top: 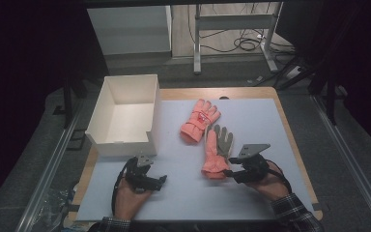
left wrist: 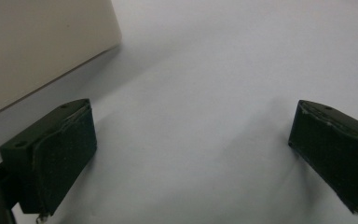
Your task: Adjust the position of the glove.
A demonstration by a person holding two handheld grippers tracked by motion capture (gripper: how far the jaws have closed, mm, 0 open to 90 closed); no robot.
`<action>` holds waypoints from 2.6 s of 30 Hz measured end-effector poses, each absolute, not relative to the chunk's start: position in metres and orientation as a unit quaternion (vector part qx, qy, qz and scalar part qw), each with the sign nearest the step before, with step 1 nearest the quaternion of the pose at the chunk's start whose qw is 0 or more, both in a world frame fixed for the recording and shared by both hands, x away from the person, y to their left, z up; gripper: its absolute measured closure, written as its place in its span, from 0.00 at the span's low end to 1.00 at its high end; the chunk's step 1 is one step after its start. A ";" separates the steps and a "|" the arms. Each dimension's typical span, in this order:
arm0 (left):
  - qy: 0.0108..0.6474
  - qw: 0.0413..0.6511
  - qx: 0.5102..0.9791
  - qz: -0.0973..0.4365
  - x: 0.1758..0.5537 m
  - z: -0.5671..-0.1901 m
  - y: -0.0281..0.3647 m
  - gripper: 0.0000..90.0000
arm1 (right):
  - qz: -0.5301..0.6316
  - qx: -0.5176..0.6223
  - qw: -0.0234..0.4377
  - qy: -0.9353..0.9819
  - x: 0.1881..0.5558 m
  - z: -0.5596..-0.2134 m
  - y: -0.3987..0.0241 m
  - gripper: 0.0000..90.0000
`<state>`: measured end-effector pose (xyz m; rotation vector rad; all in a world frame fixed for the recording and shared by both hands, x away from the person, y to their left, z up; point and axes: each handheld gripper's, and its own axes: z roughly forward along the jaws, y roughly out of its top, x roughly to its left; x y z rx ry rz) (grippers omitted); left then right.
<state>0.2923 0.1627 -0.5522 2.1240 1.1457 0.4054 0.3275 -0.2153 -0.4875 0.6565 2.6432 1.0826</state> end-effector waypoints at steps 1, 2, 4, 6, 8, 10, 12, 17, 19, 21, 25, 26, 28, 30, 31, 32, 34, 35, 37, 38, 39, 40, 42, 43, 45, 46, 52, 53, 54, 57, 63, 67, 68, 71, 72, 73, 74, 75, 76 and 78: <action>0.440 0.340 0.816 0.156 0.292 -0.552 0.163 0.01 | 0.359 0.230 0.113 0.897 0.330 -0.490 -0.218 0.53; 0.440 0.340 0.816 0.156 0.292 -0.552 0.163 0.01 | 0.356 0.232 0.116 0.898 0.331 -0.490 -0.220 0.53; 0.440 0.340 0.816 0.156 0.292 -0.552 0.163 0.01 | 0.357 0.234 0.118 0.897 0.332 -0.490 -0.224 0.53; 0.440 0.340 0.816 0.156 0.292 -0.552 0.163 0.01 | 0.350 0.237 0.128 0.897 0.333 -0.489 -0.229 0.53; 0.440 0.340 0.816 0.156 0.292 -0.552 0.163 0.01 | 0.350 0.242 0.130 0.896 0.333 -0.488 -0.232 0.53; 0.440 0.340 0.816 0.156 0.292 -0.552 0.163 0.01 | 0.352 0.241 0.127 0.896 0.332 -0.488 -0.233 0.53; 0.440 0.340 0.816 0.156 0.292 -0.552 0.163 0.01 | 0.364 0.237 0.113 0.894 0.331 -0.483 -0.234 0.53; 0.442 0.342 0.814 0.156 0.292 -0.552 0.162 0.01 | 0.385 0.252 0.108 0.881 0.340 -0.465 -0.234 0.52; 0.441 0.342 0.815 0.156 0.292 -0.552 0.162 0.01 | 0.388 0.257 0.101 0.879 0.349 -0.460 -0.229 0.51; 0.439 0.340 0.816 0.156 0.292 -0.552 0.163 0.01 | 0.390 0.259 0.094 0.879 0.359 -0.458 -0.222 0.52; 0.440 0.341 0.816 0.155 0.292 -0.552 0.163 0.01 | 0.395 0.258 0.077 0.879 0.381 -0.454 -0.201 0.57; 0.440 0.341 0.816 0.156 0.292 -0.552 0.163 0.01 | 0.393 0.255 0.079 0.880 0.387 -0.453 -0.195 0.59; 0.441 0.341 0.816 0.156 0.292 -0.552 0.163 0.01 | 0.392 0.249 0.081 0.882 0.397 -0.451 -0.183 0.61; 0.442 0.341 0.815 0.155 0.292 -0.552 0.163 0.01 | 0.391 0.247 0.084 0.883 0.408 -0.449 -0.172 0.62; 0.441 0.341 0.815 0.155 0.292 -0.552 0.163 0.01 | 0.391 0.246 0.087 0.883 0.412 -0.449 -0.169 0.62; 0.441 0.341 0.815 0.155 0.292 -0.552 0.163 0.01 | 0.392 0.246 0.092 0.882 0.418 -0.448 -0.163 0.62; 0.441 0.342 0.815 0.155 0.292 -0.552 0.163 0.01 | 0.393 0.249 0.094 0.880 0.423 -0.447 -0.159 0.62; 0.441 0.341 0.815 0.155 0.292 -0.552 0.163 0.01 | 0.395 0.257 0.090 0.878 0.435 -0.448 -0.150 0.62; 0.441 0.341 0.815 0.155 0.292 -0.552 0.163 0.01 | 0.386 0.258 0.094 0.881 0.444 -0.449 -0.143 0.62; 0.441 0.341 0.815 0.155 0.292 -0.552 0.163 0.01 | 0.381 0.260 0.099 0.882 0.447 -0.450 -0.140 0.62; 0.441 0.342 0.815 0.155 0.292 -0.552 0.163 0.01 | 0.375 0.264 0.104 0.883 0.453 -0.453 -0.136 0.62; 0.441 0.342 0.815 0.155 0.292 -0.552 0.163 0.01 | 0.374 0.270 0.100 0.881 0.458 -0.454 -0.133 0.62; 0.441 0.342 0.815 0.155 0.292 -0.552 0.163 0.01 | 0.370 0.277 0.099 0.881 0.467 -0.457 -0.129 0.62; 0.441 0.341 0.816 0.155 0.292 -0.552 0.163 0.01 | 0.370 0.277 0.099 0.881 0.467 -0.457 -0.129 0.62; 0.441 0.342 0.815 0.155 0.292 -0.552 0.163 0.01 | 0.362 0.285 0.111 0.881 0.480 -0.461 -0.124 0.59; 0.441 0.342 0.815 0.155 0.292 -0.552 0.163 0.01 | 0.359 0.286 0.114 0.881 0.484 -0.463 -0.123 0.58; 0.441 0.341 0.815 0.155 0.292 -0.552 0.163 0.01 | 0.337 0.292 0.125 0.887 0.506 -0.472 -0.110 0.48; 0.441 0.341 0.815 0.155 0.292 -0.552 0.163 0.01 | 0.330 0.291 0.127 0.889 0.509 -0.474 -0.108 0.47; 0.441 0.341 0.815 0.155 0.292 -0.552 0.163 0.01 | 0.323 0.288 0.129 0.892 0.512 -0.477 -0.105 0.45; 0.441 0.342 0.815 0.155 0.292 -0.552 0.163 0.01 | 0.313 0.291 0.120 0.896 0.518 -0.484 -0.100 0.44; 0.441 0.342 0.815 0.155 0.292 -0.552 0.163 0.01 | 0.283 0.291 0.103 0.908 0.525 -0.494 -0.093 0.50; 0.441 0.342 0.815 0.155 0.292 -0.552 0.163 0.01 | 0.279 0.294 0.088 0.910 0.529 -0.496 -0.092 0.57; 0.441 0.342 0.815 0.155 0.292 -0.552 0.163 0.01 | 0.277 0.296 0.081 0.911 0.530 -0.497 -0.091 0.62; 0.441 0.342 0.815 0.155 0.292 -0.552 0.163 0.01 | 0.275 0.289 0.075 0.914 0.531 -0.498 -0.090 0.74; 0.441 0.342 0.815 0.155 0.292 -0.552 0.163 0.01 | 0.274 0.290 0.075 0.914 0.530 -0.498 -0.089 0.77; 0.441 0.342 0.815 0.155 0.292 -0.552 0.162 0.01 | 0.269 0.290 0.086 0.914 0.530 -0.498 -0.090 0.90; 0.441 0.342 0.815 0.155 0.292 -0.552 0.162 0.01 | 0.269 0.290 0.086 0.914 0.530 -0.498 -0.090 0.90; 0.441 0.342 0.815 0.155 0.292 -0.552 0.163 0.01 | 0.268 0.289 0.088 0.915 0.530 -0.498 -0.091 0.98; 0.441 0.341 0.815 0.155 0.292 -0.552 0.162 0.01 | 0.253 0.286 0.103 0.918 0.529 -0.500 -0.090 0.99; 0.441 0.342 0.815 0.155 0.292 -0.552 0.163 0.01 | 0.258 0.287 0.105 0.917 0.528 -0.501 -0.091 1.00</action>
